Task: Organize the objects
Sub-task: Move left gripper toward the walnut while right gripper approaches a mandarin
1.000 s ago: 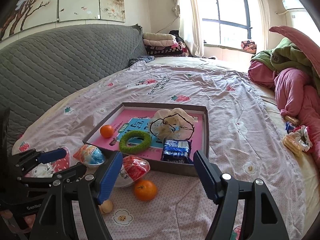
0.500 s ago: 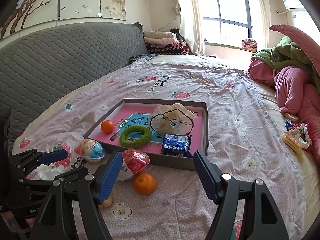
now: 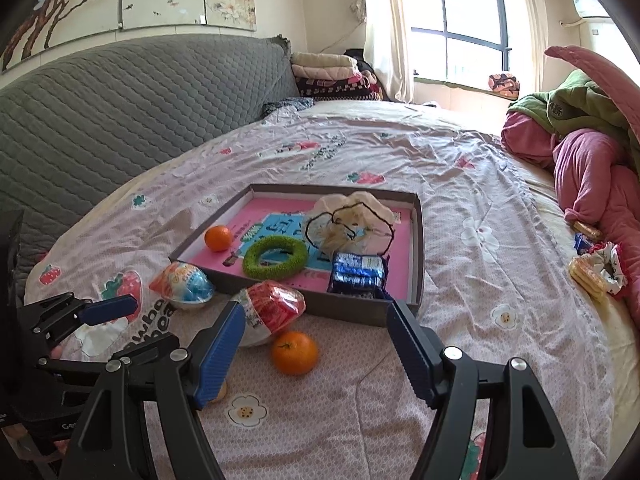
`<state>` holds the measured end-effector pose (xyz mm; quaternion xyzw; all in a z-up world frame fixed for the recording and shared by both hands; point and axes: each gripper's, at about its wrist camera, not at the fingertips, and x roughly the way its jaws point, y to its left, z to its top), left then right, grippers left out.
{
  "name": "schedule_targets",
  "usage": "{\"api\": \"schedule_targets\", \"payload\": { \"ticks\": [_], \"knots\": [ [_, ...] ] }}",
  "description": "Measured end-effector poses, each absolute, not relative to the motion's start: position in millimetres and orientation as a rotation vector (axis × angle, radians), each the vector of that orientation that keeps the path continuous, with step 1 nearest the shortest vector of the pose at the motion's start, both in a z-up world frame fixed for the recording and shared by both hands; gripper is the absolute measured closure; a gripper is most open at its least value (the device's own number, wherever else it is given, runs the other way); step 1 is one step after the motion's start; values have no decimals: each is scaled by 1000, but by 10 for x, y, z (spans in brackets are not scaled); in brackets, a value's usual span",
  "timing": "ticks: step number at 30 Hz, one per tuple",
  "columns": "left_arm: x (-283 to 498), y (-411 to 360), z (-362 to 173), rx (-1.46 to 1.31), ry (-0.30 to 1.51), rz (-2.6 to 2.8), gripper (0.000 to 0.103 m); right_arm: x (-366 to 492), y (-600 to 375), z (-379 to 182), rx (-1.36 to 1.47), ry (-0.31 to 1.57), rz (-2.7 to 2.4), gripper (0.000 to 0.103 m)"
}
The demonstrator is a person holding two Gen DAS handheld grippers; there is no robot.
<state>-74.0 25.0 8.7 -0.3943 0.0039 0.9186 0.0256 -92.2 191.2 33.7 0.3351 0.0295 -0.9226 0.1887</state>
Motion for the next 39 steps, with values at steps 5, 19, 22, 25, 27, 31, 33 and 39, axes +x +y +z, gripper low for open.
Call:
{"api": "schedule_targets", "payload": {
  "ticks": [5, 19, 22, 25, 27, 31, 33, 39],
  "knots": [
    [-712, 246, 42, -1234, 21, 2831, 37, -910, 1920, 285, 968, 79, -2589, 30],
    [-619, 269, -18, -1251, 42, 2807, 37, -856, 1940, 189, 1027, 68, -2568, 30],
    [-602, 284, -35, -1253, 51, 2799, 37, -848, 1933, 166, 1037, 78, -2562, 30],
    [-587, 302, -56, -1259, 59, 2791, 37, -839, 1912, 134, 1052, 92, -2549, 30],
    [-581, 306, -73, -1265, 57, 2783, 37, -835, 1893, 111, 1062, 108, -2541, 30],
    [-576, 320, -106, -1279, 59, 2768, 37, -840, 1863, 80, 1076, 130, -2532, 30],
    [-569, 332, -120, -1280, 65, 2763, 37, -851, 1854, 54, 1090, 133, -2520, 30],
    [-559, 345, -165, -1295, 60, 2742, 37, -876, 1844, -13, 1127, 138, -2507, 30]
  ]
}}
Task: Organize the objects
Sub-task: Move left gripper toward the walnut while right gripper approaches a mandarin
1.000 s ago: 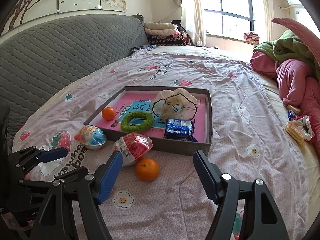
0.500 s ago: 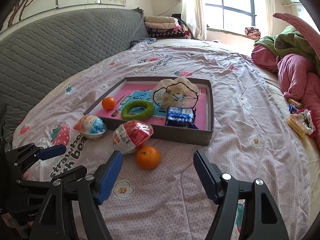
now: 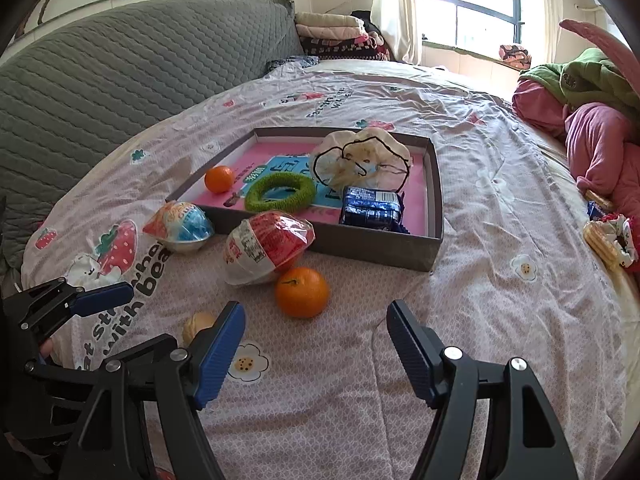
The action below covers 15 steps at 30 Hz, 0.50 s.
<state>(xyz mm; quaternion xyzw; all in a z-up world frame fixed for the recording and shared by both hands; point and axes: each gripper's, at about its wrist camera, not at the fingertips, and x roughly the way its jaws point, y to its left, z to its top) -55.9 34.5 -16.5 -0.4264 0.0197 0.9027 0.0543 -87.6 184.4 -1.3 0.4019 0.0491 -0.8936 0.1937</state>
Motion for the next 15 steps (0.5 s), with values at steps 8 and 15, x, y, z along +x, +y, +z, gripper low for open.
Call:
{"api": "schedule_targets", "payload": {
  "ticks": [8, 15],
  "knots": [
    [-572, 365, -211, -1314, 55, 2721, 37, -902, 1805, -85, 1167, 148, -2476, 30],
    [-575, 397, -235, -1321, 48, 2696, 37, -898, 1761, -126, 1176, 179, -2463, 30]
  ]
}}
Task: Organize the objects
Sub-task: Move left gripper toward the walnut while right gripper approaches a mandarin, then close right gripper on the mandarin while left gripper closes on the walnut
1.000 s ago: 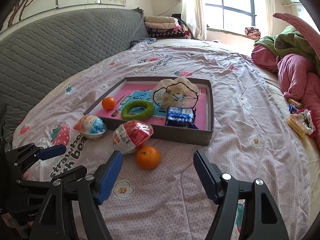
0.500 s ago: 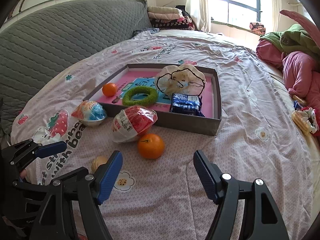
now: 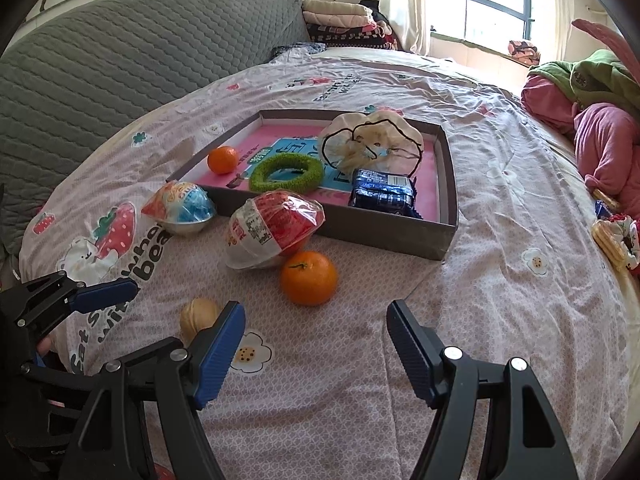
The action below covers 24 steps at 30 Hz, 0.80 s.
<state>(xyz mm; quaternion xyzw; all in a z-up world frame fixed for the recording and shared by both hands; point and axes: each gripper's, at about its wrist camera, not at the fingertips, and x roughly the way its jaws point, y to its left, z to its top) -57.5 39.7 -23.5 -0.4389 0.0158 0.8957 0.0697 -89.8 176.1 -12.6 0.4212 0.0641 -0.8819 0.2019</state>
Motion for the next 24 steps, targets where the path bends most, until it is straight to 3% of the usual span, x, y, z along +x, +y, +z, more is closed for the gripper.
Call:
{"api": "schedule_targets", "payload": {
  "ticks": [24],
  "knots": [
    [-685, 456, -442, -1310, 19, 2656, 37, -1020, 1505, -314, 1193, 344, -2452, 30]
  ]
}}
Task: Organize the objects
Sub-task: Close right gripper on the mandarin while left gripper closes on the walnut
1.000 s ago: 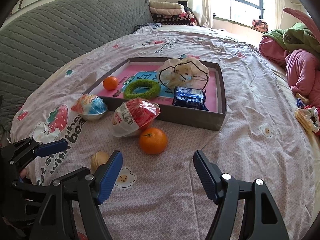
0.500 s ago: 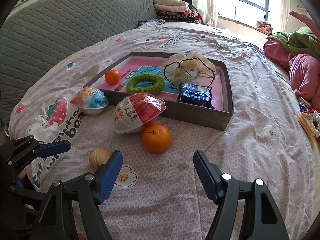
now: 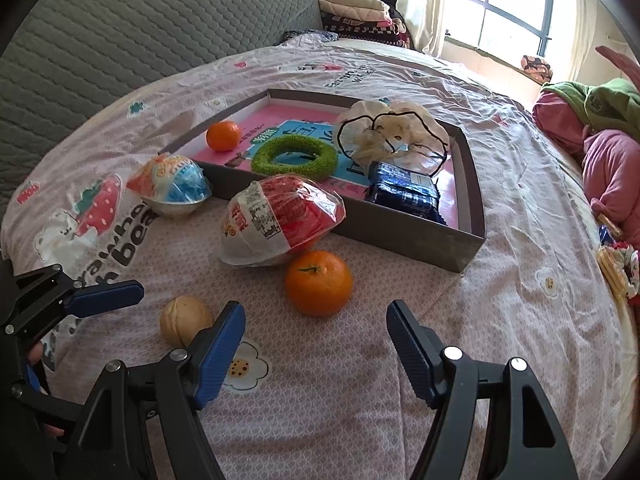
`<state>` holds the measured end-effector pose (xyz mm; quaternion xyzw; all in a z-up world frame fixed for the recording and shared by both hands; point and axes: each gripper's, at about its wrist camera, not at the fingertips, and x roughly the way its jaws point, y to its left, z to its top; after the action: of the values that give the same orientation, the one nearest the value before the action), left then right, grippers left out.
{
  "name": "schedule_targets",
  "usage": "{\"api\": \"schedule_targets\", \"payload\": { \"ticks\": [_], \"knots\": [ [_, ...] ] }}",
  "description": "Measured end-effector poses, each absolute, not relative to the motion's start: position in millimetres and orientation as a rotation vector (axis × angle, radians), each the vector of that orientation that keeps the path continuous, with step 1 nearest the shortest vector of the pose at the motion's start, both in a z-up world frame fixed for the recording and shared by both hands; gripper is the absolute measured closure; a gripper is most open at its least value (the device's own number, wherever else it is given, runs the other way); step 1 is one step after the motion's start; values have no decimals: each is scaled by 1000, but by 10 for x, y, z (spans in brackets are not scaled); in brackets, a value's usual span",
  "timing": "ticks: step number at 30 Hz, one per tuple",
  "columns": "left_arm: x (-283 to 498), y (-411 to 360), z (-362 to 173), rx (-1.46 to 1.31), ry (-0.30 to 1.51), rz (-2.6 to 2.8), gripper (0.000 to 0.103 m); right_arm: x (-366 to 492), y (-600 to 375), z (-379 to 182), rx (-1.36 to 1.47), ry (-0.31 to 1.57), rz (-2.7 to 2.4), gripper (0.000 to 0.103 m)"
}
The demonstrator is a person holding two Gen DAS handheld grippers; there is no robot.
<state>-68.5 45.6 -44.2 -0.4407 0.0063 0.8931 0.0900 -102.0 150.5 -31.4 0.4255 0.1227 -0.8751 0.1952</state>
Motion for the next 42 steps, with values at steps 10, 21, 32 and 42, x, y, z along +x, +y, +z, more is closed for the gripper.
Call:
{"api": "schedule_targets", "payload": {
  "ticks": [10, 21, 32, 42],
  "knots": [
    [-740, 431, -497, -1307, -16, 2652, 37, -1170, 1515, -403, 1215, 328, -2491, 30],
    [-777, 422, -500, -1303, -38, 2651, 37, -1281, 1569, -441, 1238, 250, -2485, 43],
    [-813, 435, -513, -1302, -47, 2656, 37, -1213, 1442, -433, 1194, 328, -2462, 64],
    [-833, 510, -527, -1291, -15, 2645, 40, -1160, 1370, -429, 1172, 406, -2462, 65]
  ]
}}
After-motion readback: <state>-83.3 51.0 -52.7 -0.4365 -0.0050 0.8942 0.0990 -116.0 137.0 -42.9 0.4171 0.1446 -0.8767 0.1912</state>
